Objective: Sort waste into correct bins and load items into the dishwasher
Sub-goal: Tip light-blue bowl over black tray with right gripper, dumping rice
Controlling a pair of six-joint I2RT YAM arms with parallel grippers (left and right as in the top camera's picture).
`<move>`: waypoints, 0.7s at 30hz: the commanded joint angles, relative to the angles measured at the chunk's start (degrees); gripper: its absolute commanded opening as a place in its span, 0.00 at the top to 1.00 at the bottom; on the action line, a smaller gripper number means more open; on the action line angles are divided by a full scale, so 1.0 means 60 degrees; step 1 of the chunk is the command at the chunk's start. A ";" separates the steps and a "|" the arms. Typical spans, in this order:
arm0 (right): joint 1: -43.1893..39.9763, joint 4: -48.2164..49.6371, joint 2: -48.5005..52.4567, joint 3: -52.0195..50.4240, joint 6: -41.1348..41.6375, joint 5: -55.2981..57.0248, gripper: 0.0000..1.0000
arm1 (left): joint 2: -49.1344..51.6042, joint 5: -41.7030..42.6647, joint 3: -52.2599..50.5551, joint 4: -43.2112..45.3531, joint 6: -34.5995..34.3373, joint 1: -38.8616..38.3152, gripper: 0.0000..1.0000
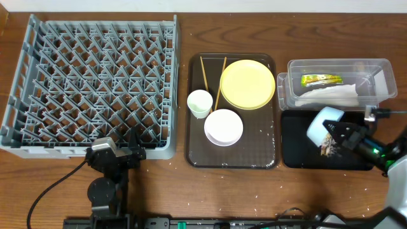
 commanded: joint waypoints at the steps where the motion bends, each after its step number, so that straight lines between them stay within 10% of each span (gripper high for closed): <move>1: -0.0444 0.0135 0.0532 -0.0138 -0.0353 -0.1545 0.99 | -0.0047 -0.0084 -0.0284 -0.0171 0.0127 0.0040 0.10; 21: -0.1545 0.0168 0.1971 -0.0182 0.2397 -0.3071 0.99 | -0.0047 -0.0084 -0.0284 -0.0171 0.0127 0.0040 0.09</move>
